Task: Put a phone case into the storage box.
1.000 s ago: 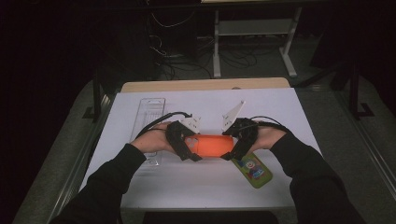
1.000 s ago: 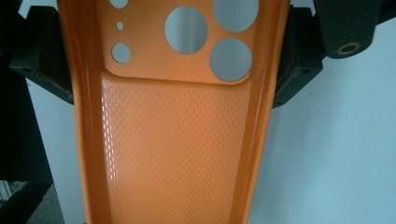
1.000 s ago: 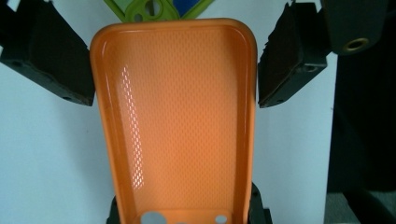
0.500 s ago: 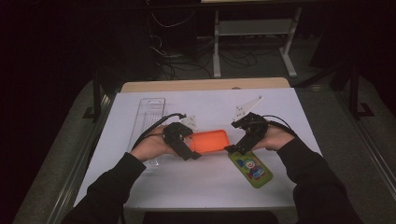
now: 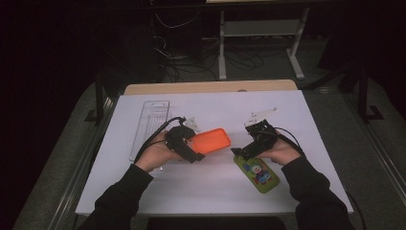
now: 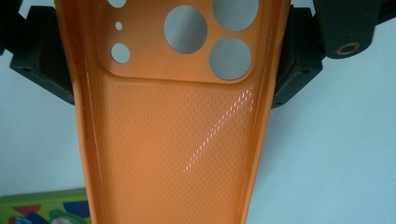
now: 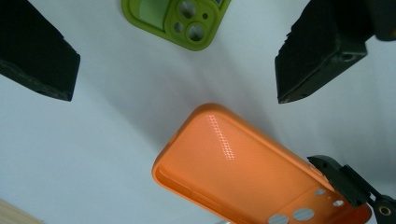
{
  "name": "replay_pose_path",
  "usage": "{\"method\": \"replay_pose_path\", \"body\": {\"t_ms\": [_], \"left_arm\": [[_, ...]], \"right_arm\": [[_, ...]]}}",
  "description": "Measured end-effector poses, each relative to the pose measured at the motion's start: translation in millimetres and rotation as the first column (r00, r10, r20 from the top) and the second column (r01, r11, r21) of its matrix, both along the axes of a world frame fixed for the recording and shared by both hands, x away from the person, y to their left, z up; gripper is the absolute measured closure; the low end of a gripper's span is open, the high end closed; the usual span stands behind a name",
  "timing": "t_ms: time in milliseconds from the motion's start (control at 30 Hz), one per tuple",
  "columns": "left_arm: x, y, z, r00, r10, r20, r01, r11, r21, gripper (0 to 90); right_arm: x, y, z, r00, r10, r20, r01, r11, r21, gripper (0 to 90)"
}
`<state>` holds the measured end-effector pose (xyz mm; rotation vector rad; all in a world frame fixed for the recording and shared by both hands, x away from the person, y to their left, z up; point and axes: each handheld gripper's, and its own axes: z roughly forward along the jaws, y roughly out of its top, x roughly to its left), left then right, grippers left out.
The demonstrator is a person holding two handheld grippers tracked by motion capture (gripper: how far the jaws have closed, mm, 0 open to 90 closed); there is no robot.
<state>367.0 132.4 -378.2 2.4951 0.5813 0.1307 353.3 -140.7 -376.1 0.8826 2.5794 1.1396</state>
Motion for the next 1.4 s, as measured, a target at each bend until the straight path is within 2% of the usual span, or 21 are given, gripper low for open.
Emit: {"method": "replay_pose_path", "body": {"t_ms": [100, 167, 200, 233, 267, 300, 333, 433, 533, 600, 667, 733, 800, 867, 967, 1067, 1167, 1267, 1400], "left_arm": [[1.4, 2.0, 2.1, 1.0000, 0.001, -0.006, -0.001, 1.0000, 0.006, 15.2], [2.5, 3.7, 2.5, 1.0000, 0.000, -0.006, 0.000, 0.9999, 0.014, 15.2], [2.1, 4.7, 1.7, 0.9998, 0.018, -0.006, -0.018, 0.9998, 0.010, 15.2], [1.2, 5.0, 1.1, 0.9990, 0.043, -0.012, -0.043, 0.9991, -0.004, 15.2], [1.9, 6.5, 1.3, 0.9991, 0.040, -0.013, -0.039, 0.9991, 0.015, 15.1], [1.0, 6.5, -0.1, 0.9977, 0.066, -0.014, -0.066, 0.9978, 0.011, 15.1], [1.2, 7.1, -0.1, 0.9977, 0.065, -0.021, -0.064, 0.9976, 0.024, 15.1], [-0.6, 8.4, -1.7, 0.9947, 0.096, -0.036, -0.096, 0.9953, 0.015, 15.1], [-1.3, 10.7, -1.0, 0.9910, 0.130, -0.031, -0.130, 0.9915, -0.001, 15.1], [-1.8, 11.0, 0.1, 0.9916, 0.127, -0.025, -0.127, 0.9919, -0.002, 15.1], [-1.7, 10.3, -0.1, 0.9913, 0.130, -0.024, -0.130, 0.9915, -0.010, 15.1], [-2.3, 9.0, -0.8, 0.9909, 0.133, -0.021, -0.134, 0.9908, -0.019, 15.1], [-2.9, 8.0, -1.4, 0.9914, 0.129, -0.018, -0.130, 0.9915, -0.010, 15.1], [-3.2, 7.7, -2.1, 0.9920, 0.126, -0.015, -0.126, 0.9919, -0.016, 15.1], [-3.6, 7.5, -2.4, 0.9920, 0.125, -0.014, -0.126, 0.9919, -0.018, 15.2], [-4.0, 8.1, -2.0, 0.9926, 0.121, -0.015, -0.121, 0.9924, -0.022, 15.2], [-4.0, 9.0, -1.8, 0.9929, 0.118, -0.014, -0.119, 0.9927, -0.024, 15.3], [-4.3, 9.5, -0.3, 0.9931, 0.114, -0.026, -0.115, 0.9928, -0.034, 15.2], [-4.0, 10.6, -0.4, 0.9933, 0.113, -0.025, -0.114, 0.9930, -0.032, 15.2]], "right_arm": [[-4.9, -0.1, -1.9, 0.9991, -0.040, -0.014, 0.040, 0.999, 0.034, 0.0], [-7.2, 1.3, -3.7, 0.9987, -0.049, -0.012, 0.049, 0.998, 0.027, 0.0], [-8.6, 2.1, -5.0, 0.9987, -0.050, -0.005, 0.050, 0.999, 0.018, 0.0], [-10.5, 3.3, -6.6, 0.9980, -0.062, -0.010, 0.062, 0.998, 0.029, 0.0], [-11.1, 3.8, -8.5, 0.9975, -0.071, -0.005, 0.071, 0.997, 0.041, 0.0], [-12.7, 4.8, -9.7, 0.9964, -0.083, -0.019, 0.084, 0.995, 0.049, 0.0], [-14.0, 6.5, -13.1, 0.9956, -0.092, -0.015, 0.093, 0.994, 0.058, 0.0], [-17.8, 11.5, -20.1, 0.9940, -0.109, -0.012, 0.109, 0.992, 0.059, 0.0], [-21.9, 14.9, -27.6, 0.9908, -0.134, -0.019, 0.135, 0.987, 0.085, 0.0], [-23.3, 16.1, -31.7, 0.9890, -0.147, -0.016, 0.148, 0.983, 0.107, 0.0], [-25.0, 19.3, -35.6, 0.9880, -0.154, 0.016, 0.151, 0.983, 0.100, 0.0], [-25.6, 22.5, -37.7, 0.9857, -0.166, 0.028, 0.163, 0.982, 0.093, 0.0], [-25.4, 22.8, -38.7, 0.9854, -0.162, 0.051, 0.158, 0.984, 0.084, 0.0], [-26.2, 23.7, -39.1, 0.9858, -0.161, 0.048, 0.156, 0.983, 0.101, 0.0], [-28.5, 26.4, -39.9, 0.9867, -0.149, 0.065, 0.144, 0.986, 0.078, 0.0], [-30.2, 29.4, -40.7, 0.9843, -0.132, 0.117, 0.128, 0.991, 0.040, 0.0], [-31.3, 31.2, -40.9, 0.9771, -0.114, 0.179, 0.119, 0.993, -0.013, 0.0], [-33.8, 33.3, -40.1, 0.9682, -0.098, 0.230, 0.111, 0.993, -0.044, 0.0], [-36.7, 34.5, -38.9, 0.9513, -0.090, 0.295, 0.121, 0.989, -0.089, 0.0]]}}
